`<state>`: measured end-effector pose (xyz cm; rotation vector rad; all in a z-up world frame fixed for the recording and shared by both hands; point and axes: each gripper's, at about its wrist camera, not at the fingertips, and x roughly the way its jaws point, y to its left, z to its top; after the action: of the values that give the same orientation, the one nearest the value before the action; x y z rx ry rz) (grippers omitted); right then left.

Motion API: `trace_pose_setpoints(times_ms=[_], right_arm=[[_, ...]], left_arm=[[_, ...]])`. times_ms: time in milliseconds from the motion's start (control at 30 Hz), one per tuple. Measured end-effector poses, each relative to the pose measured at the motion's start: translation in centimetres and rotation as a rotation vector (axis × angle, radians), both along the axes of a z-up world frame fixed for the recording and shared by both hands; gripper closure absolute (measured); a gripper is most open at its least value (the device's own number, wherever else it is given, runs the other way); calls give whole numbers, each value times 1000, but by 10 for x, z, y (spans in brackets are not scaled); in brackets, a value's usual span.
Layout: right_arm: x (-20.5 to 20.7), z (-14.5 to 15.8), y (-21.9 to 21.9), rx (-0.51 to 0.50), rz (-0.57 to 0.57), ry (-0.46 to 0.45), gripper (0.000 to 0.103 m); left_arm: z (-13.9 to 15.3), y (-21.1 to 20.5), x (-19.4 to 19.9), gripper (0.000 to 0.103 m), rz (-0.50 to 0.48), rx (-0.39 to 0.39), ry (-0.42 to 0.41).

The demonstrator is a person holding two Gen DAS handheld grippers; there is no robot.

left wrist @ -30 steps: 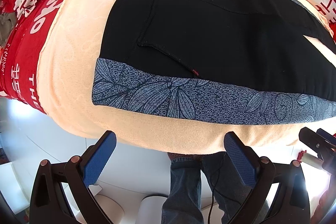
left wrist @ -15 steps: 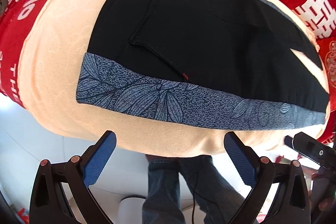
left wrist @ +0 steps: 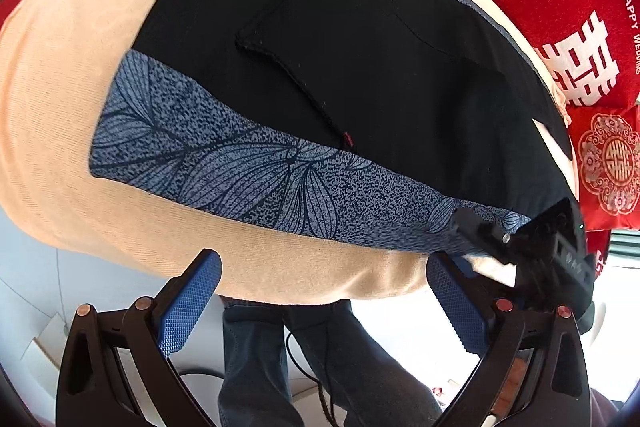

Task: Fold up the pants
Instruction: 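Grasp the waistband with the left gripper while the right gripper grasps the waistband too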

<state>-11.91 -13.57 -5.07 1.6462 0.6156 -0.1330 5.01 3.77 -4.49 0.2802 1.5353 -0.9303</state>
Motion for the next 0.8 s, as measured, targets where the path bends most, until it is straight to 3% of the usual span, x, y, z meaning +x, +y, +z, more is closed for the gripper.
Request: trace_pose_setpoints(times_ms=[33,167,300,367,433,467,567,700,800], right_arm=[[2,8,-2,-4,-8,-31,68],[6,41,-8,-66,8,-97,69],[7,58,-12,-90,25,-125,69],[9,56,-11,-90,42,-112,68],[8,53,-9,-87,63,-87,66],[6,48,-9,-89,71,-65,66],[-11,37,-13,-106,52,8,66],[-53,24,-23,-115,-39,63,50],[-82,15,-31,-88,-135,68,49]], left_arm=[[-3,1,-2,0,5,-3,39],[-12,0,4,0,87,-56,162],[-11,1,21,0,211,-120,213],[-9,0,28,0,229,-117,186],[-9,-4,35,14,212,-94,135],[-9,-7,32,27,198,-81,134],[-13,-13,33,39,169,-34,112],[-12,-19,29,42,143,-22,97],[-9,-20,23,42,107,-8,77]])
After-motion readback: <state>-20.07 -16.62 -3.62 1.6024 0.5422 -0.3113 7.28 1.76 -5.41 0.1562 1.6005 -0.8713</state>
